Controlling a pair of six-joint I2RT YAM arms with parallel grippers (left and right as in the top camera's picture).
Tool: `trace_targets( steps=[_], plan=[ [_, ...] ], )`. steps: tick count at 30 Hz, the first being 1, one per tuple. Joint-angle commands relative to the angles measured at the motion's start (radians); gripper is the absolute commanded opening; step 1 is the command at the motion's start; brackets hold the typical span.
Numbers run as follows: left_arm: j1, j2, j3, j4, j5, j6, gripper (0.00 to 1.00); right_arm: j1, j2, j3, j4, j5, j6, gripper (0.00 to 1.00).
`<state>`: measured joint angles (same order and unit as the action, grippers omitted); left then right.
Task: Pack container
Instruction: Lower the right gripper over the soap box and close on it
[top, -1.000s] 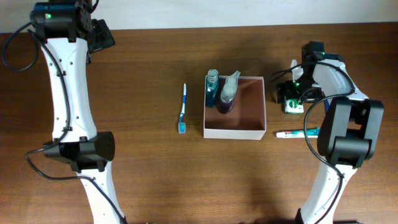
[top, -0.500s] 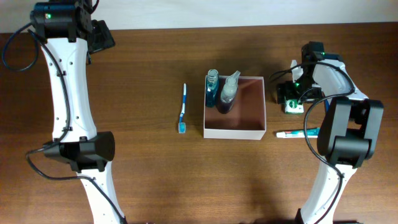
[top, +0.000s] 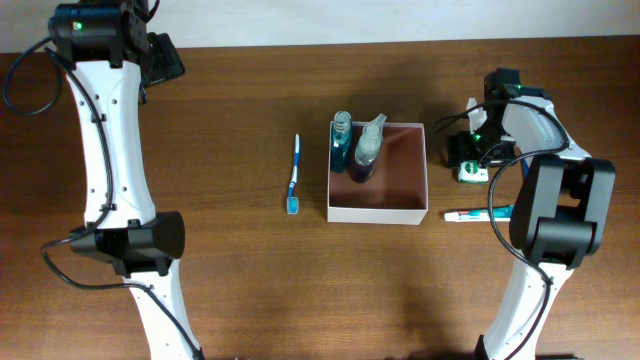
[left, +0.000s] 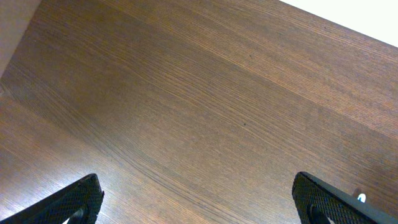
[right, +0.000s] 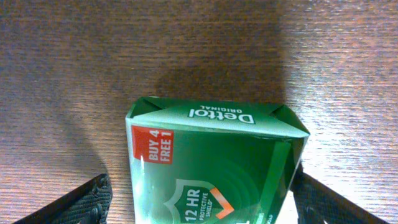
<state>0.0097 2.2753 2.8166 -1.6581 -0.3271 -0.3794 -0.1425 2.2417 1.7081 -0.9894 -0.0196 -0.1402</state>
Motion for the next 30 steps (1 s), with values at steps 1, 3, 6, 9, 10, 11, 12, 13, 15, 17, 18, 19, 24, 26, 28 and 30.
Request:
trace_targets(
  steps=[1,3,6,9,10,11,12,13,15,17,18,19,24,26,28,30],
  plan=[
    [0.006,0.004,-0.005,-0.008,-0.019,-0.009,0.99,-0.004,0.011,-0.01,0.002,-0.01,-0.002,0.8],
    [0.006,0.004,-0.005,-0.008,-0.019,-0.009,0.99,-0.003,0.011,-0.01,0.002,-0.01,-0.002,0.74],
    [0.006,0.004,-0.005,-0.008,-0.019,-0.009,0.99,-0.003,0.011,-0.01,0.002,-0.01,-0.002,0.68],
    [0.006,0.004,-0.005,-0.008,-0.019,-0.009,0.99,-0.004,0.011,-0.01,0.003,-0.01,-0.002,0.68],
    [0.006,0.004,-0.005,-0.008,-0.018,-0.009,0.99,-0.004,0.011,-0.008,0.003,-0.009,-0.002,0.68],
    [0.006,0.004,-0.005,-0.008,-0.019,-0.009,0.99,-0.004,0.011,-0.007,0.003,-0.009,-0.002,0.68],
    [0.006,0.004,-0.005,-0.008,-0.018,-0.009,0.99,-0.004,0.011,-0.004,0.003,-0.009,-0.002,0.68],
    [0.006,0.004,-0.005,-0.008,-0.019,-0.009,0.99,-0.004,0.011,0.0,0.003,-0.009,-0.002,0.67],
    [0.006,0.004,-0.005,-0.008,-0.019,-0.009,0.99,-0.003,0.011,0.008,0.001,-0.01,-0.002,0.63],
    [0.006,0.004,-0.005,-0.008,-0.018,-0.009,0.99,-0.003,0.011,0.017,-0.005,-0.01,-0.002,0.61],
    [0.006,0.004,-0.005,-0.008,-0.018,-0.009,0.99,-0.003,0.011,0.02,-0.006,-0.01,-0.002,0.61],
    [0.006,0.004,-0.005,-0.008,-0.018,-0.009,0.99,-0.003,0.011,0.021,-0.006,-0.01,-0.002,0.61],
    [0.006,0.004,-0.005,-0.008,-0.018,-0.009,0.99,-0.003,0.011,0.021,-0.009,-0.01,-0.002,0.51],
    [0.006,0.004,-0.005,-0.008,-0.018,-0.009,0.99,-0.003,0.01,0.022,-0.011,-0.01,-0.002,0.49],
    [0.006,0.004,-0.005,-0.008,-0.018,-0.009,0.99,-0.003,0.01,0.028,-0.016,-0.01,-0.002,0.49],
    [0.006,0.004,-0.005,-0.008,-0.018,-0.009,0.99,-0.003,0.009,0.037,-0.023,-0.01,-0.002,0.49]
  ],
)
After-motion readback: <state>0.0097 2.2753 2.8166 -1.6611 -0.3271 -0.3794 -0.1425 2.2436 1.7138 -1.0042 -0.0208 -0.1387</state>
